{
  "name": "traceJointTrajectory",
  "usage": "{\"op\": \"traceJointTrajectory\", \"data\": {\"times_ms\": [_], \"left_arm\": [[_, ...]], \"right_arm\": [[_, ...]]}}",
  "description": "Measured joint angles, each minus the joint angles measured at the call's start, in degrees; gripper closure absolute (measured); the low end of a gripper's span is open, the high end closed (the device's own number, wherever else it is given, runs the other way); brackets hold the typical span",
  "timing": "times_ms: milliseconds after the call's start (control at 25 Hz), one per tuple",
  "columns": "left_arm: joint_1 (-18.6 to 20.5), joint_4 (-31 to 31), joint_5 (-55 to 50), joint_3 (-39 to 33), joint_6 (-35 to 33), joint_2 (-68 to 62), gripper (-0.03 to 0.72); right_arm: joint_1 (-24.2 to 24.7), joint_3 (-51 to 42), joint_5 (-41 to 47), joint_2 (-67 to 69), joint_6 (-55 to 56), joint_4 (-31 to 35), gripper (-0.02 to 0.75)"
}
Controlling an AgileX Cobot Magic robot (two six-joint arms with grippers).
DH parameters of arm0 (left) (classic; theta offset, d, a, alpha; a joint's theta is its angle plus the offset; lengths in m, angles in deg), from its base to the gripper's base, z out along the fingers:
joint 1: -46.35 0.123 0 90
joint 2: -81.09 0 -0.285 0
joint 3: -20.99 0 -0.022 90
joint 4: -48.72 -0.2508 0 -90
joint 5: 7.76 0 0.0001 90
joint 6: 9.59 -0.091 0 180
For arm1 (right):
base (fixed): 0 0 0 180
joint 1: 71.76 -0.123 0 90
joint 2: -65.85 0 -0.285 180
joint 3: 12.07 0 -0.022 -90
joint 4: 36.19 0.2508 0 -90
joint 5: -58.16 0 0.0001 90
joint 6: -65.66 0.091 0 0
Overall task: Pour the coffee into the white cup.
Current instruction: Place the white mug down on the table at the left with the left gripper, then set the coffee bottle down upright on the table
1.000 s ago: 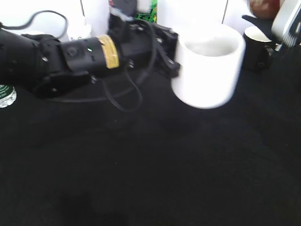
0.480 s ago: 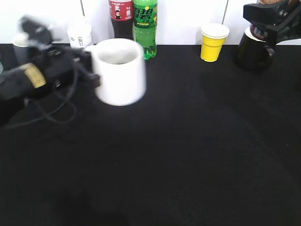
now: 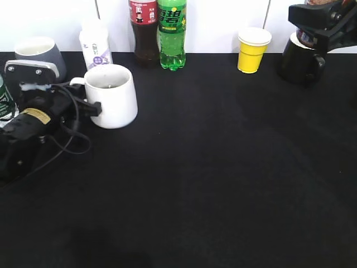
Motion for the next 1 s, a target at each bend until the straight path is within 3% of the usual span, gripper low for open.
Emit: {"op": "traceJointTrajectory", "data": {"times_ms": [120,160,240,320,520,680,920,1000], "left_arm": [[1.1,-0.4,0.6,0.5,0.2,-0.6,0.627],[1.1,-0.5,0.6,0.5,0.4,-0.6,0.6],[1.1,-1.8,0.5,0.7,0.6,-0.5,0.478],[1.3,-2.1,-2.2,0.8,0.6,0.6,0.421],[1.3,-4.6,-12.4,-1.4,0.6,7.4,0.412],[1.3,-5.9,-14.2,-6.5,0.8,13.0,0.411],[1.3,-13.1,-15.8,-15.2,0.9,26.7,0.41],[1.3,-13.7,-21.0,-15.7,0.9,32.3,0.41]], "right_arm": [[0.0,0.0,0.0,0.0,0.0,0.0,0.219],[0.0,0.0,0.0,0.0,0.0,0.0,0.219],[0.0,0.0,0.0,0.0,0.0,0.0,0.219],[0.0,0.0,0.1,0.0,0.0,0.3,0.219],[0.0,0.0,2.7,0.8,0.0,3.7,0.219],[0.0,0.0,2.8,4.9,-0.9,7.8,0.219],[0.0,0.0,-8.0,20.5,-13.9,19.2,0.219],[0.0,0.0,-11.8,25.9,-16.9,21.7,0.219]]}}
